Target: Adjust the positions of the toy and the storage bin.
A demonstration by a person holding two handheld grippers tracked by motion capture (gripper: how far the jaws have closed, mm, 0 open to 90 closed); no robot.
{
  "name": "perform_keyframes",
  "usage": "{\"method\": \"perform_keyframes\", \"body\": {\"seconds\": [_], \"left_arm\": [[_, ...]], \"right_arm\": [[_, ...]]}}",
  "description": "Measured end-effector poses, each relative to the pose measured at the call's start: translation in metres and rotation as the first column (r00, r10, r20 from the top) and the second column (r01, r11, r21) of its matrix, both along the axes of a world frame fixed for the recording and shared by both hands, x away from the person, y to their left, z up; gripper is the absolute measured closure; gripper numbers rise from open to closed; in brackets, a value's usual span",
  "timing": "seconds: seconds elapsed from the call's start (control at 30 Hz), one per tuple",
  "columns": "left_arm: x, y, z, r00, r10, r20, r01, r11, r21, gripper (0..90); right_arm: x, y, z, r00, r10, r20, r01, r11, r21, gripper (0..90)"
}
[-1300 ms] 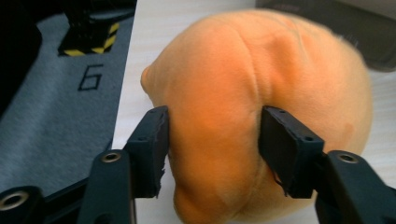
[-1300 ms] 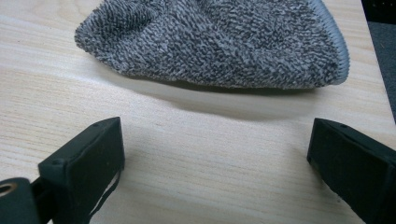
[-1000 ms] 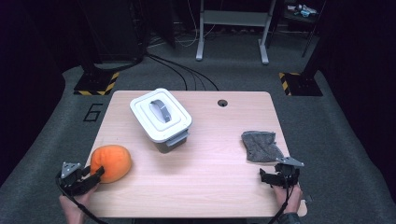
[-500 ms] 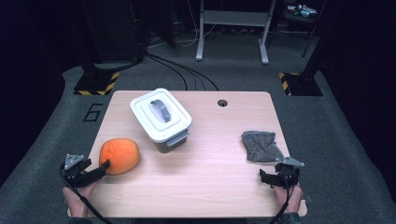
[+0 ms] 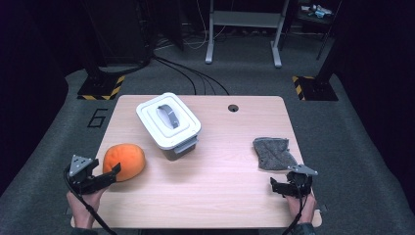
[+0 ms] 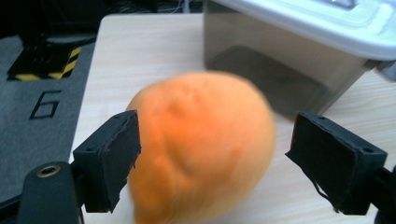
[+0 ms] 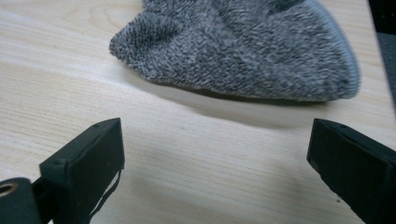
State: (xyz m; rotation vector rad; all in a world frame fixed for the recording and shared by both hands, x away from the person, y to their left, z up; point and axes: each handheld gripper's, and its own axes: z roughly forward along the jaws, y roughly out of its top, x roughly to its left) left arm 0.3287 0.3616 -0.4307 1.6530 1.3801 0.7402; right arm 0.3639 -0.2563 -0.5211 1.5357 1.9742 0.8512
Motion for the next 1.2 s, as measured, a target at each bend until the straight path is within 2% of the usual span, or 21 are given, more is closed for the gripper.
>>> {"method": "perform_keyframes", "body": {"seconds": [0.2,0.27,0.37,0.53,0.63,0.73,0.87,0.97,1.1,1.2], "left_arm": [[0.011,-0.028,0.003,0.9971,-0.076,-0.004,0.076,0.9970,0.015,15.7],[0.011,-0.036,0.001,0.9947,-0.102,-0.012,0.102,0.9946,0.019,15.5],[0.008,-0.054,-0.010,0.9896,-0.142,-0.022,0.143,0.9894,0.025,15.2],[0.011,-0.070,-0.017,0.9839,-0.177,-0.026,0.177,0.9838,0.027,15.4],[0.019,-0.077,-0.010,0.9820,-0.189,-0.006,0.189,0.9814,0.034,15.7],[0.031,-0.087,0.002,0.9760,-0.217,0.013,0.217,0.9754,0.041,15.9],[0.050,-0.102,0.014,0.9676,-0.252,0.008,0.251,0.9660,0.060,15.9],[0.065,-0.110,0.018,0.9619,-0.273,-0.004,0.273,0.9602,0.059,15.8],[0.085,-0.121,0.025,0.9536,-0.301,-0.017,0.301,0.9500,0.082,15.9],[0.097,-0.125,0.028,0.9497,-0.311,-0.033,0.313,0.9465,0.079,19.6]], "right_arm": [[-0.002,0.009,-0.003,0.9999,0.016,0.000,-0.016,0.9998,-0.009,3.5],[-0.004,0.012,0.002,0.9996,0.026,0.013,-0.026,0.9997,-0.001,3.8],[-0.005,0.021,0.011,0.9982,0.057,0.019,-0.057,0.9984,0.000,4.0],[-0.001,0.038,0.024,0.9930,0.114,0.031,-0.114,0.9935,-0.004,5.2],[0.000,0.043,0.020,0.9904,0.136,0.025,-0.135,0.9907,-0.011,5.5],[0.000,0.044,0.012,0.9904,0.137,0.011,-0.137,0.9905,-0.008,5.5],[-0.001,0.041,0.004,0.9920,0.126,0.006,-0.126,0.9920,-0.009,5.4],[-0.004,0.036,0.003,0.9931,0.116,0.017,-0.116,0.9932,-0.009,5.1],[-0.009,0.025,0.002,0.9960,0.087,0.022,-0.087,0.9962,-0.009,4.6],[-0.011,0.017,0.000,0.9970,0.075,0.019,-0.074,0.9972,-0.006,4.5]]}}
